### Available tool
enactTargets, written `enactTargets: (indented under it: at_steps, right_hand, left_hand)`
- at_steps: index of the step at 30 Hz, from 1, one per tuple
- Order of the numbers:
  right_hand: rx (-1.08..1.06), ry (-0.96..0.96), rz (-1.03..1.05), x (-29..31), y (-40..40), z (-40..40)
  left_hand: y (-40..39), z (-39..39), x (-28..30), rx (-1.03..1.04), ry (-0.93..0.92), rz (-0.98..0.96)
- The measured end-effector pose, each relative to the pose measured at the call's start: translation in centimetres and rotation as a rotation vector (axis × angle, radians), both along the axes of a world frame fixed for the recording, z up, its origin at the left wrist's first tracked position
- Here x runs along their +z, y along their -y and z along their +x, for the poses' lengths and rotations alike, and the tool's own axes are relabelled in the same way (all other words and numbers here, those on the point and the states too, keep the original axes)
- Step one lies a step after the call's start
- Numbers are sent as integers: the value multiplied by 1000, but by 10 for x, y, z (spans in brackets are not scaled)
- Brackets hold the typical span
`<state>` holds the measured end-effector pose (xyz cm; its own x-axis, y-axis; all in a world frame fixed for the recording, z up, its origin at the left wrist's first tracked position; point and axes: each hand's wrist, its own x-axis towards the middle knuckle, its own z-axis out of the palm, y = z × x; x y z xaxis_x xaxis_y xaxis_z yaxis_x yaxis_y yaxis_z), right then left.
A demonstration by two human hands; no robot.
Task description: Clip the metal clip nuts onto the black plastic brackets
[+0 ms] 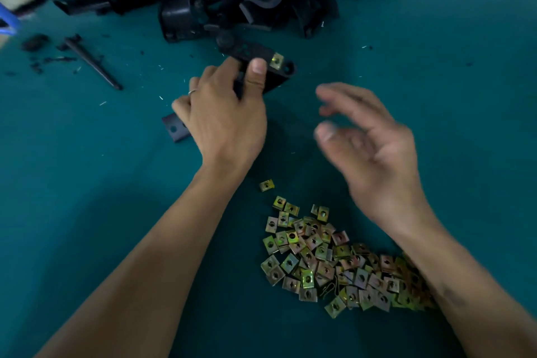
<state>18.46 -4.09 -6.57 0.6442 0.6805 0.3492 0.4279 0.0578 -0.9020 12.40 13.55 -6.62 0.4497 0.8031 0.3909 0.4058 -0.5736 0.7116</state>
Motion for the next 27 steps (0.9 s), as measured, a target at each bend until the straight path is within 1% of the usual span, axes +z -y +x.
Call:
enactTargets:
  at_steps: [1,2,4,5,7,12,13,14,16,18,20,23,25,27]
  right_hand:
    - [38,149,-66,-2,-1,-3]
    - [117,218,-160,-3,-3,-5]
    - [250,292,-394,-3,-8,-8]
    - [276,339,-476,-3,-10,-9]
    - [284,378,-520,-1,-14,-12]
    - [273,394,-503,1,-15,-15]
    - [254,322,-464,0,-13,-14]
    - [229,184,-391,0,-12,-12]
    - [144,-155,-149,1,-8,-3]
    - [7,-405,78,3,-5,9]
    - [-97,-532,199,4,-1,21]
    - [-135,-696,293,6,3,31]
    - [-157,-755,320,6,3,32]
    - [-197,-751,328,5,2,31]
  left_hand:
    - [-2,-1,0,52,22,-10]
    - [-2,0,1,83,34,-18]
    - [-1,1,1,97,27,-48]
    - [0,3,0,90,14,-65]
    - [0,4,-2,70,-20,-82]
    - [-1,3,-2,30,-58,-78]
    - [-1,3,-1,12,-56,-80]
    - [0,3,-1,-18,-52,-79]
    - [3,2,-1,-116,-50,-41]
    - [7,3,-1,-243,-63,16]
    - [10,2,-1,-366,-69,49]
    - [11,1,-2,-489,-70,82]
    - [13,0,-3,-569,-80,117]
    - [18,-1,-3,-644,-101,170]
